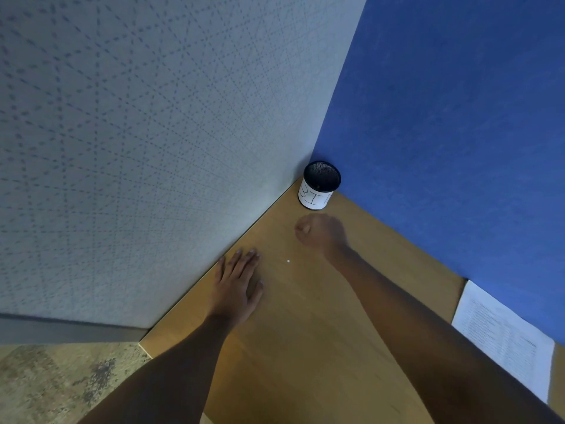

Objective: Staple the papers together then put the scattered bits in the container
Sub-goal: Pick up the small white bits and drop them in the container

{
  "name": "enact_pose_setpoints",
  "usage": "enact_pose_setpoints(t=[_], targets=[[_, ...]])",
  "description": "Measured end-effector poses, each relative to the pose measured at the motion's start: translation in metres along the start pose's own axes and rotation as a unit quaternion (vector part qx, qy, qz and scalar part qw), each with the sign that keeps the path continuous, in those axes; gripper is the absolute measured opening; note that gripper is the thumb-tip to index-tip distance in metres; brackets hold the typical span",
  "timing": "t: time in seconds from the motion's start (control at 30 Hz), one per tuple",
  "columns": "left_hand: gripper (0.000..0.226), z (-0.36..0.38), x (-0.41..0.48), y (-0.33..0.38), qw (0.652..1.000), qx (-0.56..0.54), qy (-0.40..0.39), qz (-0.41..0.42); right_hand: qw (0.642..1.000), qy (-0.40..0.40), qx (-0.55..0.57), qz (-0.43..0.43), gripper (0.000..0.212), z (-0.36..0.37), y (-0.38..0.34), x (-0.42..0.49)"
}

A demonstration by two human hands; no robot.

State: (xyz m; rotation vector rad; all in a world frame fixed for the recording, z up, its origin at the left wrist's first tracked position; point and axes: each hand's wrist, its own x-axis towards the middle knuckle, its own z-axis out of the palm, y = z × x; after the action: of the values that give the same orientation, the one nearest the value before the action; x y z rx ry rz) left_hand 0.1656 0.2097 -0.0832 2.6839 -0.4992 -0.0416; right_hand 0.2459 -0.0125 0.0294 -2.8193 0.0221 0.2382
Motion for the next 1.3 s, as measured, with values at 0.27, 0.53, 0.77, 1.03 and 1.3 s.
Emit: enact_pose_setpoints(t=[0.27,0.53,0.77,1.03,1.3], targets=[[0.061,-0.002,0.0,0.001,1.0,0.003,0.001,0.0,0.99,-0.069,-0.077,-0.091,0.021,0.043,0.005,-0.03],[0.062,-0.002,-0.001,0.002,1.0,-0.004,0.002,0.0,0.974,-0.071,-0.168,-0.13,0.024,0.037,-0.007,-0.029],[0.061,-0.001,0.0,0.002,1.0,-0.007,0.005,-0.001,0.945,-0.093,-0.282,-0.139,0.017,0.032,-0.033,-0.023],[0.061,0.0,-0.001,0.001,1.0,-0.005,0.003,-0.001,0.936,-0.109,-0.302,-0.146,0.015,0.035,-0.037,-0.016],[0.061,0.0,-0.002,0.001,1.0,-0.003,0.001,-0.001,0.972,-0.117,-0.166,-0.122,0.017,0.042,-0.01,-0.016]])
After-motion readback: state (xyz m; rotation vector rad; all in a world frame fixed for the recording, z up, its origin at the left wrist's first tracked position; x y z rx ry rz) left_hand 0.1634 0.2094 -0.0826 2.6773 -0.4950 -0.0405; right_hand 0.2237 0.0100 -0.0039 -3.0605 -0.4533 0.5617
